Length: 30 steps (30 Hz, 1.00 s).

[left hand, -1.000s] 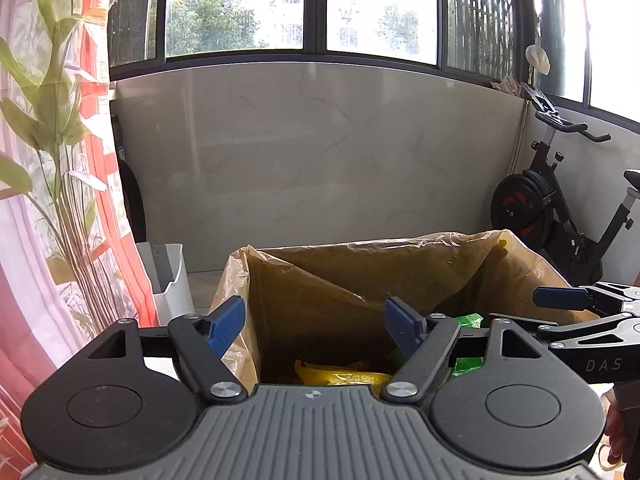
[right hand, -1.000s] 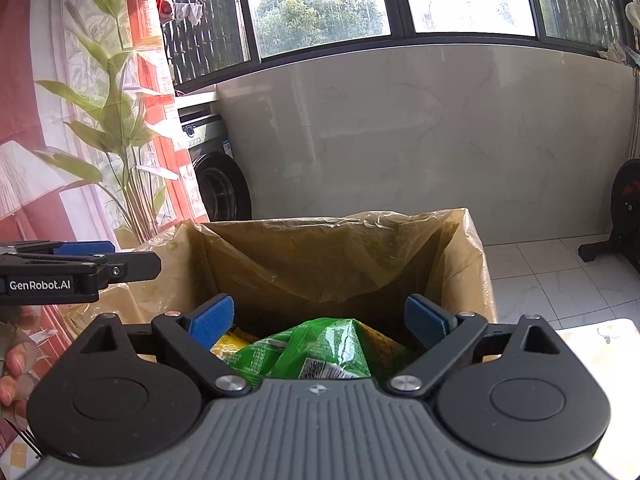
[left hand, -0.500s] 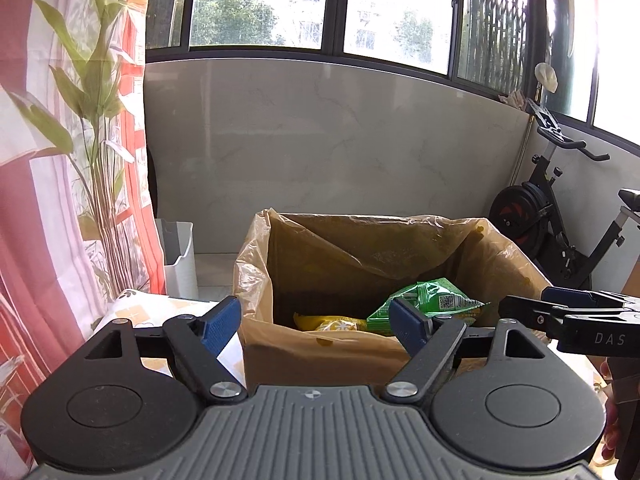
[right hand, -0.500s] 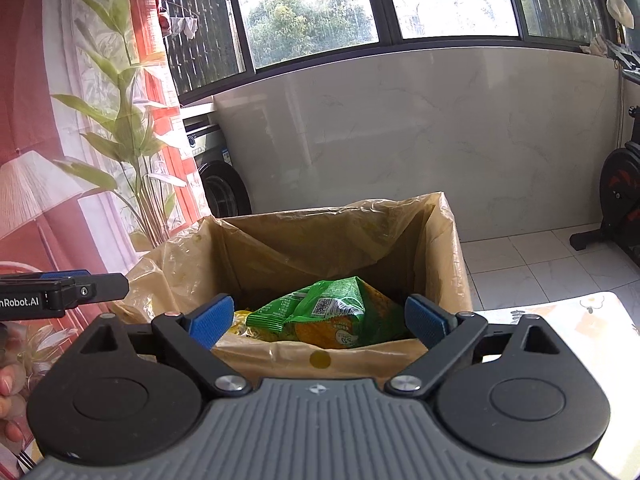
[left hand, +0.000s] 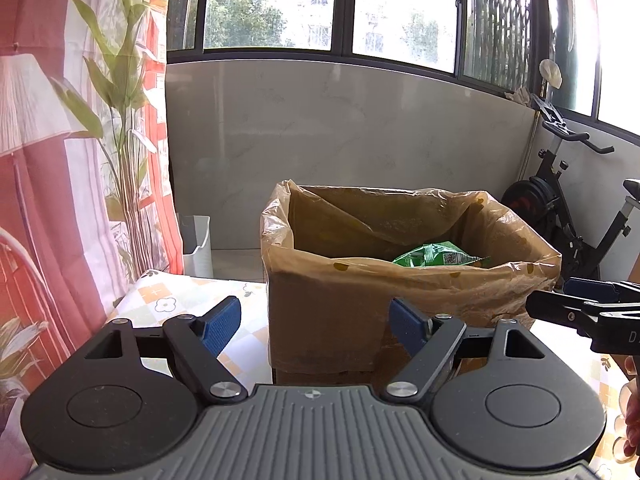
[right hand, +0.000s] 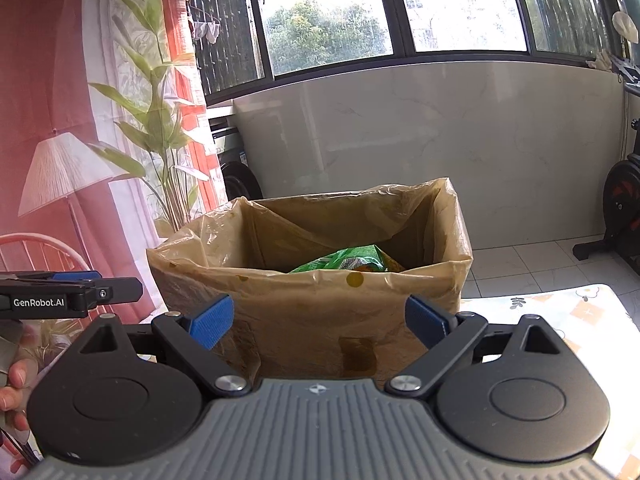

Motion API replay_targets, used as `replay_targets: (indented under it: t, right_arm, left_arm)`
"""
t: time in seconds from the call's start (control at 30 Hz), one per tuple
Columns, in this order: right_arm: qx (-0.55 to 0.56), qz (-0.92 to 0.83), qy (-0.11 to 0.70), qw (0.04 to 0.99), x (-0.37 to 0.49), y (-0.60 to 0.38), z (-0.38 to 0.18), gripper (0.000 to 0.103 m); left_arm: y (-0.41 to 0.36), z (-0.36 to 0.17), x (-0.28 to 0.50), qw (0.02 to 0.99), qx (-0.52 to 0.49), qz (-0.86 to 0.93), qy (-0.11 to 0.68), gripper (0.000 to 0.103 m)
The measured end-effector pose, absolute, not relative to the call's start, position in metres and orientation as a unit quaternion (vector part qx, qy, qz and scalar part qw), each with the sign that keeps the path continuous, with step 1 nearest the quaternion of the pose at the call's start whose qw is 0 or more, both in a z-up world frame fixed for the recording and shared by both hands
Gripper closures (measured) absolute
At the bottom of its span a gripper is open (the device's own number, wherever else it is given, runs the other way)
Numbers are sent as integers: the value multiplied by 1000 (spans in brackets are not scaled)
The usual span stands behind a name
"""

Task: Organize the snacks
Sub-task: 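Move both open tools back down to the small snacks on the table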

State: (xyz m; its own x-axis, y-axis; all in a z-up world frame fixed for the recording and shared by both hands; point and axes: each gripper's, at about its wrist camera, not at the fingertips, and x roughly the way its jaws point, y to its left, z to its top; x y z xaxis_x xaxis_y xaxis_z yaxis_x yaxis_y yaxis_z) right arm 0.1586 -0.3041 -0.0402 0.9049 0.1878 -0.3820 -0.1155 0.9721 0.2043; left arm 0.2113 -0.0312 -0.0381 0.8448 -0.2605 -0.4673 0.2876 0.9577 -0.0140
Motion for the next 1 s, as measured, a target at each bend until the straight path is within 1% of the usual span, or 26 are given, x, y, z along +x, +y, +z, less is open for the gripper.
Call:
replay_targets:
  t: [0.43,1.0]
  right_arm:
    - [106,60,232,965,131,-304,-86,8]
    - [126,28,276,952,95,-307,-154,8]
  left_arm:
    - [-8,-79,187,955,-8,-119,273,20]
    - [-6,-134,160,942,-6,-114,316,20]
